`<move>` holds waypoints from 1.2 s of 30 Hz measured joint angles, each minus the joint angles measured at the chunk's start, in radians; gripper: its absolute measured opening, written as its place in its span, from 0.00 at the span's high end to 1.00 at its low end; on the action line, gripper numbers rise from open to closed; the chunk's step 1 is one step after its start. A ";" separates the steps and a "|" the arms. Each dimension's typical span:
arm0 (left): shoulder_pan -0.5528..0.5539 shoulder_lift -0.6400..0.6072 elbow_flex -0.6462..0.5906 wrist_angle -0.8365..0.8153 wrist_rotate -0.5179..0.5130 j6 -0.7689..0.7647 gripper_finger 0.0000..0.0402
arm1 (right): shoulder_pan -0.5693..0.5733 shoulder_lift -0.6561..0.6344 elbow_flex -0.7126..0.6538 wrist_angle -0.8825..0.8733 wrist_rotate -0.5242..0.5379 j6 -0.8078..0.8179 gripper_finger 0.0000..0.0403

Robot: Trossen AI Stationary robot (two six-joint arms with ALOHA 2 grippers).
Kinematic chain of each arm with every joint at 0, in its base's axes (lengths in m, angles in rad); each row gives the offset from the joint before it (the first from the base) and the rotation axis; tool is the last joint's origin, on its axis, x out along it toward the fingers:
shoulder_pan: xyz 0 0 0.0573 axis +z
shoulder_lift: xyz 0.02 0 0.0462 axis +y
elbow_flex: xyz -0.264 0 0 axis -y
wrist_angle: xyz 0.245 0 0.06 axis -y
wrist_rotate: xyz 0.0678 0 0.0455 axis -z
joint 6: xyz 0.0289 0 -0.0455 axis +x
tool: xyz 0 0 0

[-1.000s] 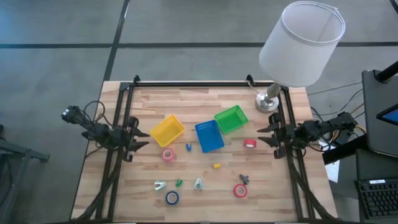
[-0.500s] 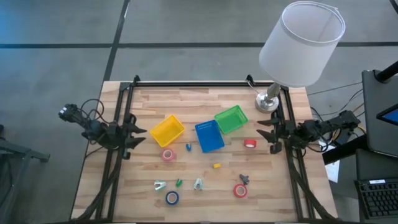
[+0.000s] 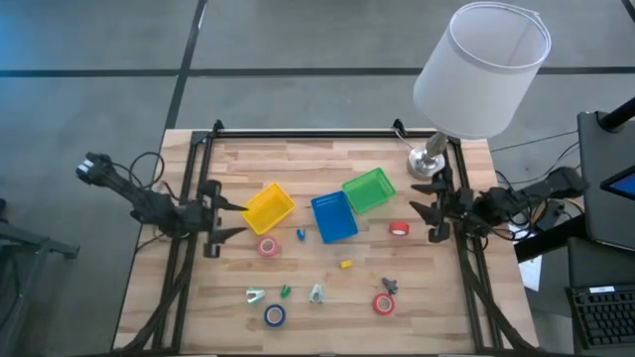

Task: Pick and place Stapler, Stapler remover, tape
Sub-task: Put the blue stapler into the yellow bin

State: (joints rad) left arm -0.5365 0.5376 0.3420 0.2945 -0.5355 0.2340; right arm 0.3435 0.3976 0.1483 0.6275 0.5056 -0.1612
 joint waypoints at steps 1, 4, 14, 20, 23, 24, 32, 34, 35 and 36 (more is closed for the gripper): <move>0.001 0.037 0.024 -0.030 -0.006 0.000 0.46 | 0.000 0.017 0.011 -0.001 0.000 -0.003 0.49; 0.011 0.150 0.112 -0.143 -0.009 -0.014 0.46 | 0.000 0.071 0.035 -0.001 0.000 -0.019 0.49; 0.116 0.586 0.475 -0.647 0.069 -0.110 0.46 | 0.000 0.249 0.044 -0.001 0.001 0.039 0.49; 0.214 0.831 0.652 -0.773 0.183 -0.080 0.46 | 0.000 0.319 0.057 -0.002 0.002 0.057 0.49; 0.249 0.934 0.704 -0.805 0.233 -0.029 0.46 | 0.000 0.346 0.062 -0.003 0.002 0.053 0.49; 0.257 0.962 0.722 -0.810 0.249 -0.016 0.46 | 0.000 0.351 0.062 -0.003 0.002 0.051 0.49; 0.317 1.132 0.797 -0.850 0.295 0.057 0.46 | -0.002 0.370 0.061 -0.002 0.010 0.025 0.49; 0.333 1.155 0.800 -0.854 0.295 0.061 0.46 | -0.003 0.368 0.061 0.000 0.019 0.021 0.49; 0.341 1.169 0.801 -0.861 0.296 0.061 0.46 | -0.003 0.367 0.061 0.000 0.021 0.020 0.49; 0.348 1.183 0.800 -0.868 0.300 0.061 0.46 | -0.004 0.367 0.061 -0.001 0.021 0.017 0.49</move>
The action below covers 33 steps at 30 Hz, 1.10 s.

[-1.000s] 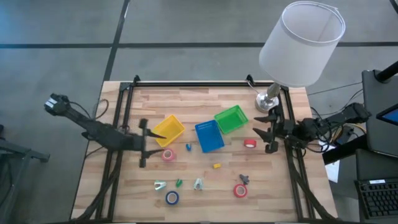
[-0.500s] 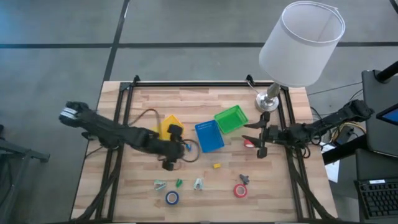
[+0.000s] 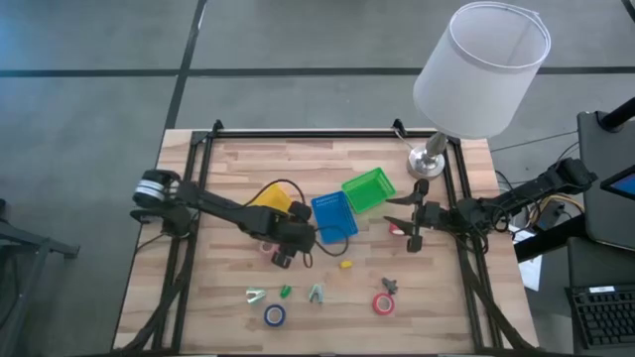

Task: Pick and place Stapler, Stapler remover, tape
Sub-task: Put the blue stapler into the yellow bin

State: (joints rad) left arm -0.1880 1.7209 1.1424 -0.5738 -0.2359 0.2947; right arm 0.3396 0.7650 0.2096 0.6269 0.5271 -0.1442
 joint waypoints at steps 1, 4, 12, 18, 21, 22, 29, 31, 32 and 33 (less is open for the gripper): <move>0.007 0.016 -0.001 -0.005 0.005 0.000 0.46 | -0.001 0.000 0.000 0.000 0.000 -0.014 0.49; 0.024 0.046 -0.002 -0.003 0.008 0.014 0.46 | 0.000 -0.003 0.000 -0.001 0.000 -0.054 0.49; 0.051 0.111 -0.001 -0.002 0.008 0.024 0.46 | -0.001 -0.005 0.000 0.000 0.000 -0.094 0.49; 0.050 0.115 -0.001 -0.002 0.004 0.026 0.49 | -0.003 -0.005 0.000 0.000 0.000 -0.100 0.49; 0.051 0.112 -0.002 -0.001 0.003 0.025 0.56 | -0.003 -0.004 0.000 0.000 0.000 -0.095 0.49; 0.051 0.111 -0.002 -0.001 0.004 0.025 0.59 | -0.003 -0.004 0.000 0.000 0.000 -0.095 0.49; 0.051 0.108 -0.002 0.002 0.004 -0.001 0.81 | -0.003 -0.004 0.000 0.000 -0.001 -0.068 0.49; 0.051 0.108 -0.002 0.002 0.008 -0.015 0.85 | -0.003 -0.003 0.000 0.000 -0.001 -0.066 0.49; 0.051 0.107 -0.002 0.001 0.009 -0.020 0.87 | -0.003 -0.003 0.000 0.000 -0.001 -0.065 0.49; 0.051 0.107 -0.002 0.001 0.009 -0.028 0.89 | -0.003 -0.003 0.000 0.000 -0.001 -0.065 0.49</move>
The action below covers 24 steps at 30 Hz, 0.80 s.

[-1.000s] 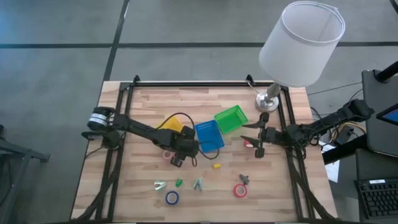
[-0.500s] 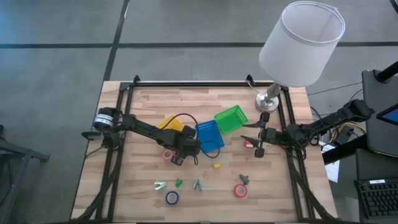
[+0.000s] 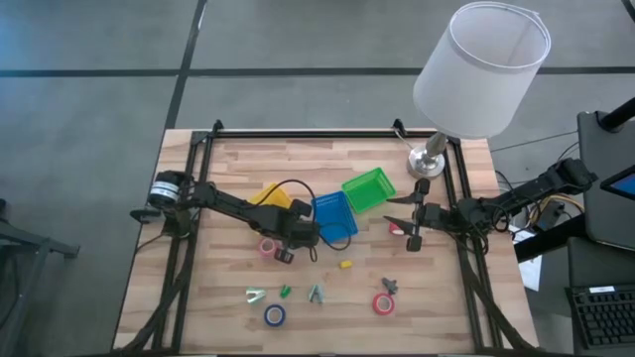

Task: Pick and place Stapler, Stapler remover, tape
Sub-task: Put the blue stapler into the yellow bin

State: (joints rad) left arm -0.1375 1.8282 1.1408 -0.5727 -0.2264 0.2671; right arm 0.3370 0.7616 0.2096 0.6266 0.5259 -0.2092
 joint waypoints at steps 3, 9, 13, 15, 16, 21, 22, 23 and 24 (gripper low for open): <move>-0.001 -0.002 0.000 -0.002 0.001 -0.024 0.90 | 0.000 0.000 0.000 0.000 0.000 0.000 0.49; -0.021 -0.002 0.021 -0.036 0.001 -0.065 0.87 | 0.000 0.000 0.000 -0.001 -0.001 0.000 0.49; -0.030 0.000 0.060 -0.133 0.004 -0.104 0.89 | 0.000 0.000 0.000 -0.001 -0.001 0.000 0.49; -0.032 -0.009 0.082 -0.184 0.001 -0.140 0.89 | 0.000 0.000 0.000 -0.001 -0.001 0.000 0.49; -0.033 -0.017 0.089 -0.205 -0.001 -0.160 0.89 | 0.000 0.000 0.000 -0.001 -0.001 -0.001 0.49; -0.037 -0.112 0.098 -0.244 -0.076 -0.224 0.88 | 0.000 0.000 0.000 -0.002 -0.001 -0.001 0.49; -0.039 -0.138 0.098 -0.260 -0.099 -0.234 0.87 | 0.000 0.000 0.000 -0.002 -0.001 -0.001 0.49; -0.039 -0.163 0.098 -0.275 -0.122 -0.242 0.87 | 0.000 0.000 0.000 -0.002 -0.001 -0.002 0.49; -0.039 -0.191 0.098 -0.287 -0.143 -0.249 0.88 | 0.000 0.000 0.000 -0.002 0.000 -0.003 0.49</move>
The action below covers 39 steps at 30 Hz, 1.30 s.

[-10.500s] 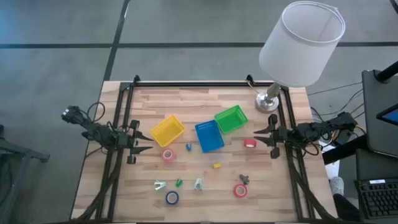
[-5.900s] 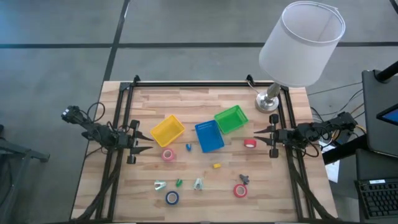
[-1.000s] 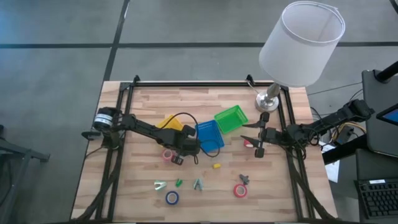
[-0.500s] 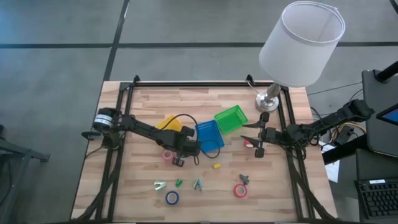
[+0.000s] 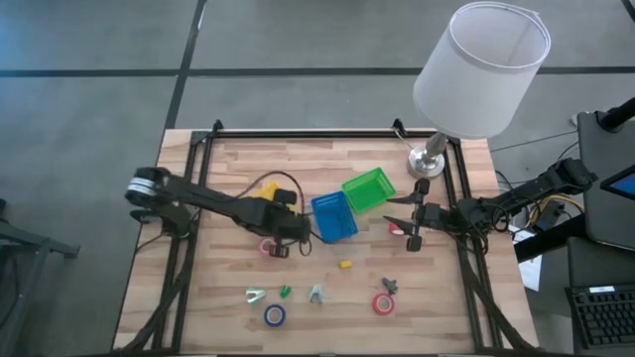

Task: Pick and place Stapler, Stapler remover, tape
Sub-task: Put the blue stapler into the yellow bin

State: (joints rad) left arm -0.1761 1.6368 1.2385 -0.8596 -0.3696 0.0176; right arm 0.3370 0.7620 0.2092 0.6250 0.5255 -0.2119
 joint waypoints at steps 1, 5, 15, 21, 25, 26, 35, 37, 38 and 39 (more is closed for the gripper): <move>0.000 -0.028 0.000 -0.011 -0.020 -0.006 0.88 | 0.000 0.000 0.000 0.000 0.000 0.001 0.49; 0.010 -0.122 0.000 -0.054 -0.099 -0.016 0.88 | 0.000 0.000 0.000 0.000 0.000 0.000 0.49; 0.131 -0.173 -0.117 -0.101 -0.052 -0.004 0.87 | 0.000 0.001 -0.001 0.000 0.000 0.000 0.49; 0.189 -0.130 -0.272 0.074 -0.047 0.041 0.87 | 0.000 0.001 -0.001 0.000 0.000 -0.002 0.49; 0.212 -0.112 -0.334 0.169 -0.043 0.056 0.87 | 0.000 0.001 -0.001 0.000 0.000 -0.005 0.49; 0.217 -0.108 -0.343 0.179 -0.038 0.054 0.86 | 0.000 0.001 -0.001 0.000 0.000 -0.005 0.49; 0.247 -0.103 -0.396 0.239 -0.014 0.050 0.84 | 0.000 0.001 -0.001 0.001 0.000 -0.005 0.49; 0.252 -0.103 -0.396 0.241 -0.014 0.050 0.83 | 0.000 0.001 -0.001 0.001 0.000 -0.005 0.49; 0.255 -0.103 -0.396 0.243 -0.014 0.050 0.81 | 0.000 0.001 -0.001 0.001 0.000 -0.005 0.49; 0.256 -0.103 -0.396 0.244 -0.014 0.050 0.80 | 0.000 0.001 -0.001 0.001 0.000 -0.005 0.49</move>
State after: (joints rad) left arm 0.0798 1.5337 0.8425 -0.6160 -0.3840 0.0677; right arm 0.3370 0.7628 0.2085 0.6262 0.5259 -0.2165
